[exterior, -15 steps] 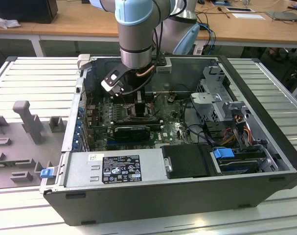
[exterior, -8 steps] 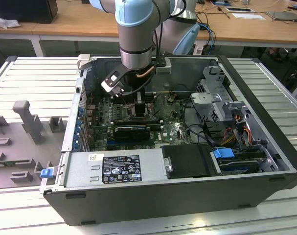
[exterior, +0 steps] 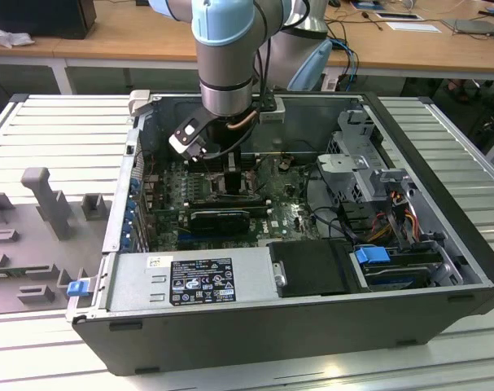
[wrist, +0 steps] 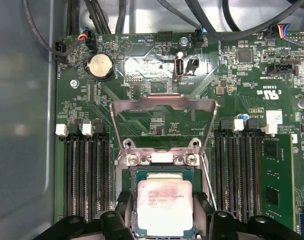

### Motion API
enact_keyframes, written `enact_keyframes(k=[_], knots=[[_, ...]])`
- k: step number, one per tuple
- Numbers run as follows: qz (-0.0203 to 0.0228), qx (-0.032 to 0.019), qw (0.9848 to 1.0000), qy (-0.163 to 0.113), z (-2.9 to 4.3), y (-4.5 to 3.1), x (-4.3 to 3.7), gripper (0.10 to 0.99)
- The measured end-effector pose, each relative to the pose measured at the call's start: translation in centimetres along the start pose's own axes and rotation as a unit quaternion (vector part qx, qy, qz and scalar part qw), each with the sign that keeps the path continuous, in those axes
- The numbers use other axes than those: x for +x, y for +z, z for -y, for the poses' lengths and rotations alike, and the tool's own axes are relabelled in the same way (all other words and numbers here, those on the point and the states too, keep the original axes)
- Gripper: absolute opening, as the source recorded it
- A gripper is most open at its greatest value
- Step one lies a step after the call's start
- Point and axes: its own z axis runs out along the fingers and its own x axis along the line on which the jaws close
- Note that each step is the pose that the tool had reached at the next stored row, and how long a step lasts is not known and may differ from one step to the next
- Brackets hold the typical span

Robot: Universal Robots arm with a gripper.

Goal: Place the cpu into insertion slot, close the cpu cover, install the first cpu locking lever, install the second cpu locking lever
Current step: 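Place the cpu into insertion slot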

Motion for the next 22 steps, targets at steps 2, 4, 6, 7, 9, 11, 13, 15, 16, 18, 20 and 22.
enact_keyframes(k=[2, 4, 6, 7, 9, 11, 13, 15, 16, 18, 20, 22], knots=[[-0.0013, 0.0, 1.0, 0.0, -0.01, 0.02, 0.01, 0.604], [-0.0015, 0.0, 1.0, 0.0, -0.01, 0.02, 0.01, 0.604], [-0.0014, 0.0001, 1.0, 0.0, -0.02, -0.19, 0.01, 0.604], [-0.0013, 0.0001, 1.0, 0.0, -0.05, -0.44, 0.02, 0.604], [0.0002, -0.0001, 1.0, 0.0, -0.08, -0.74, 0.02, 0.604], [0.0021, 0.0, 1.0, 0.0, -0.07, -0.77, -0.04, 0.522], [0.0033, 0.0, 1.0, 0.0, -0.08, -0.83, -0.09, 0.459], [0.0045, -0.0001, 1.0, 0.0, -0.09, -0.92, -0.11, 0.341], [0.0051, -0.0001, 1.0, 0.0, -0.1, -0.97, -0.11, 0.278], [0.0072, -0.0001, 1.0, -0.001, -0.11, -1.08, -0.1, 0.22], [0.0085, -0.0001, 1.0, -0.001, -0.12, -1.19, -0.11, 0.157], [0.0089, -0.0001, 1.0, -0.001, -0.14, -1.47, -0.09, 0.106]])
